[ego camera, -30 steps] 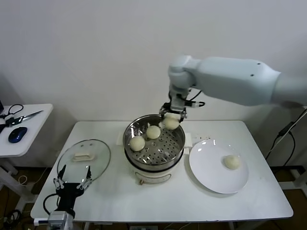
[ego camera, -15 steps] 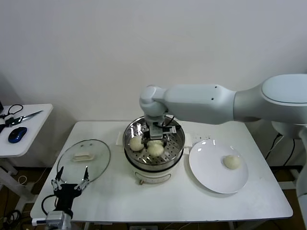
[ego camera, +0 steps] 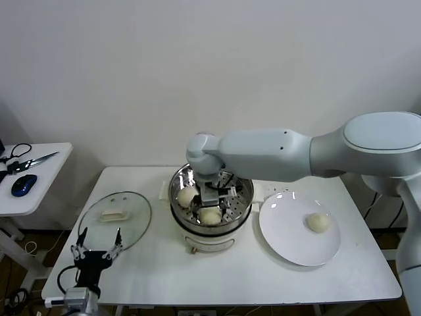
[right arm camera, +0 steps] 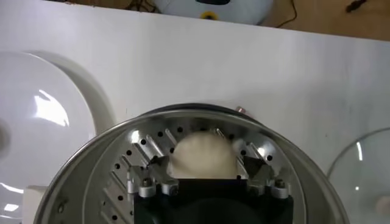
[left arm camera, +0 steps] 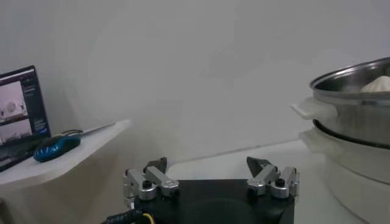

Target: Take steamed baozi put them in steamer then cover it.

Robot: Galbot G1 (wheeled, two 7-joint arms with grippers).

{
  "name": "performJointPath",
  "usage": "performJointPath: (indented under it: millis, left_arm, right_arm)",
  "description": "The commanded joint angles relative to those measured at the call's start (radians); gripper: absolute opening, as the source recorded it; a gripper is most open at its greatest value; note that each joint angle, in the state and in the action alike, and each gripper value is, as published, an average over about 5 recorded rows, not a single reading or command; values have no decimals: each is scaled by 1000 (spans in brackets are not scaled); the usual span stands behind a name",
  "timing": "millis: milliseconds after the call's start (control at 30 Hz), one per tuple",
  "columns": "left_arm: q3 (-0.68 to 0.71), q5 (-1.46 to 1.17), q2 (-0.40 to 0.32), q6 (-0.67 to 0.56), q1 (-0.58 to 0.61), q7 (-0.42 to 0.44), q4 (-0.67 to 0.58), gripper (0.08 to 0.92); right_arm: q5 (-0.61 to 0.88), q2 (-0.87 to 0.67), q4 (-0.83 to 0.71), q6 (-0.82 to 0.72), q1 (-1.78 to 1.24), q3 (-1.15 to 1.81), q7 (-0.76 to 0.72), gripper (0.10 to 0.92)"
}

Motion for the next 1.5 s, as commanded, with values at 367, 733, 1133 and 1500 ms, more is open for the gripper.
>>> performJointPath:
  millis: [367,733,1133,1500]
  left_arm:
    - [-6,3,4,-4,13,-2,-13,823]
    - [-5,-11,15,4,23,14,-41,823]
    - [0,5,12,5,31,13,-45,823]
    - [-9,16,10,8,50,9,-45,823]
  right_arm:
    - [102,-181,37,-13,195,9,21,823]
    - [426,-554,106,-577,319,-251,224,823]
    - [231,-824,-48,-690,-168,117,80,823]
    - [57,-750,-291,-618,-476,375,31,823]
